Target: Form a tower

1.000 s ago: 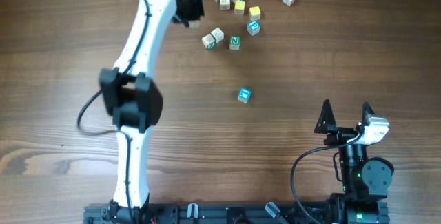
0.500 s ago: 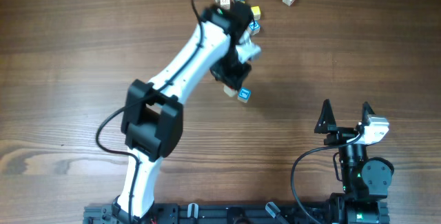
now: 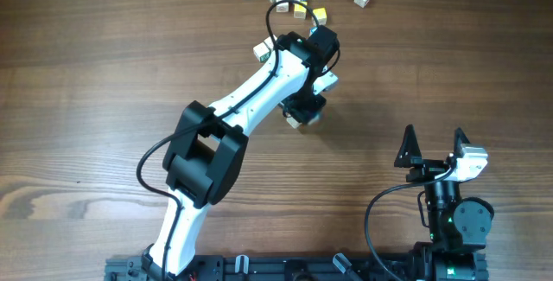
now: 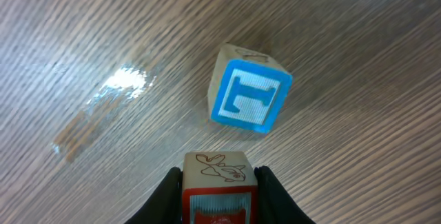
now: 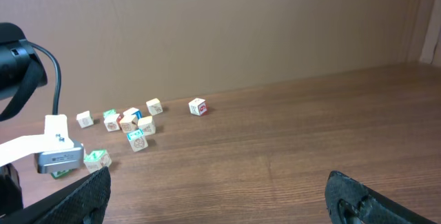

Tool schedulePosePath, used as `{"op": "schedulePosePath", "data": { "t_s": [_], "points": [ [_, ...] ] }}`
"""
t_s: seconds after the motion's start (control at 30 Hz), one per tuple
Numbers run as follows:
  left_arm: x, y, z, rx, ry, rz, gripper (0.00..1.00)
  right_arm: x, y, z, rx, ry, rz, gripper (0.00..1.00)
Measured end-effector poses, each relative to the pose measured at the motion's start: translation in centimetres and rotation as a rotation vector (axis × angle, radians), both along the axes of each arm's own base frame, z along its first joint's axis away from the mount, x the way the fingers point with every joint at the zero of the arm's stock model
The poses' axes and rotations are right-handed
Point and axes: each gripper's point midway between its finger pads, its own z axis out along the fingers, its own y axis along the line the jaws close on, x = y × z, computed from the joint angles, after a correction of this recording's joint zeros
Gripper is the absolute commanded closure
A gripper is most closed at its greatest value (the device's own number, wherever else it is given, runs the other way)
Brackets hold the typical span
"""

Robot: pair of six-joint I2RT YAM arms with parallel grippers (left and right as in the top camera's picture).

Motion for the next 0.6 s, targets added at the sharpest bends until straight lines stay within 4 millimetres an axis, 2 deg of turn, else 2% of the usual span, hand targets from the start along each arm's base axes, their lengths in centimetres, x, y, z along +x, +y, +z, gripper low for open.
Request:
{"op": "schedulePosePath", "data": {
  "t_s": [0.2, 0.27, 0.33, 0.53, 0.6],
  "points": [
    [2.1, -1.5, 2.8, -0.091, -0.127, 0.004, 0.96, 0.0, 0.0, 0.0, 0.000, 0.000, 0.000, 0.00],
    [2.5, -2.2, 3.0, -0.124, -0.140, -0.002, 0.94, 0.0, 0.0, 0.0, 0.000, 0.000, 0.000, 0.00],
    [2.0, -3.0, 3.0, -0.166, -0.119, -0.066, 0.92, 0.0, 0.0, 0.0, 0.000, 0.000, 0.000, 0.00],
    [1.5, -3.3, 2.2, -0.188, -0.104, -0.136, 0.87, 0.0, 0.0, 0.0, 0.000, 0.000, 0.000, 0.00],
    [1.5, -3.4, 2.3, -0.194, -0.108, -0.157, 0.81, 0.0, 0.0, 0.0, 0.000, 0.000, 0.000, 0.00]
  ]
}}
